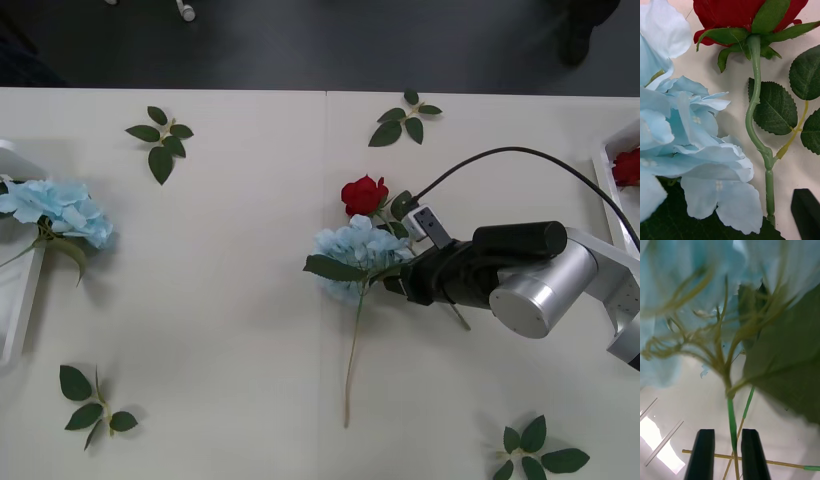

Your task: Put the red flowers into the right box and the blue flowers into the left box

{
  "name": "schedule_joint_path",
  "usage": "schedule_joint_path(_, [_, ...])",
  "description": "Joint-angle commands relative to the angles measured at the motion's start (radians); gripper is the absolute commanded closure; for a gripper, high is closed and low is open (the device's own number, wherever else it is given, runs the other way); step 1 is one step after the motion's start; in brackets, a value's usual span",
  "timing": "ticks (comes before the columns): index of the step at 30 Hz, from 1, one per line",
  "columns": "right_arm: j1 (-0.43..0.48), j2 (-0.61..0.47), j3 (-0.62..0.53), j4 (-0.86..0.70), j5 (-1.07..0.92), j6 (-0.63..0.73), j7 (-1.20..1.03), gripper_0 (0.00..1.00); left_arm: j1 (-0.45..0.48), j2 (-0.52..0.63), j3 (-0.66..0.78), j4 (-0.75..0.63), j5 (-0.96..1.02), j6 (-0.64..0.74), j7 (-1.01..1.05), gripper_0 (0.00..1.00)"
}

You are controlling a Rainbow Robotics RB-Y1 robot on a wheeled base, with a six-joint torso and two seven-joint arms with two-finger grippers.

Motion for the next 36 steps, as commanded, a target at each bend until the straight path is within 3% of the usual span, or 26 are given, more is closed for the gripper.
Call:
schedule_joint_path(1, [-0.016,-0.001,-0.011,-0.012,0.035,-0.009,0.006,0.79,-0.008,0.040,0.010,-0.031,0.019,-0.008,-0.024,0.00])
schedule_joint_path(2, [-0.016,-0.001,-0.011,-0.012,0.049,-0.009,0.006,0.86,-0.005,0.040,0.009,-0.039,0.026,-0.001,-0.025,0.00])
schedule_joint_path(6, [-0.016,-0.008,-0.011,-0.012,0.055,-0.008,0.006,0.92,0.008,0.040,0.013,-0.099,0.046,0.064,-0.022,0.00])
schedule_joint_path(23, [-0.019,-0.031,-0.013,-0.012,0.046,-0.008,-0.002,1.00,0.133,0.039,0.016,-0.525,0.180,0.386,0.025,0.00])
schedule_joint_path(29, [-0.016,-0.039,-0.045,-0.047,0.025,-0.006,-0.009,1.00,0.131,-0.056,0.061,-0.625,0.330,0.398,0.022,0.00])
schedule_joint_path(36, [-0.015,-0.045,-0.179,-0.185,-0.006,0.196,-0.020,1.00,0.130,-0.230,0.144,-0.682,0.579,0.392,-0.099,0.00])
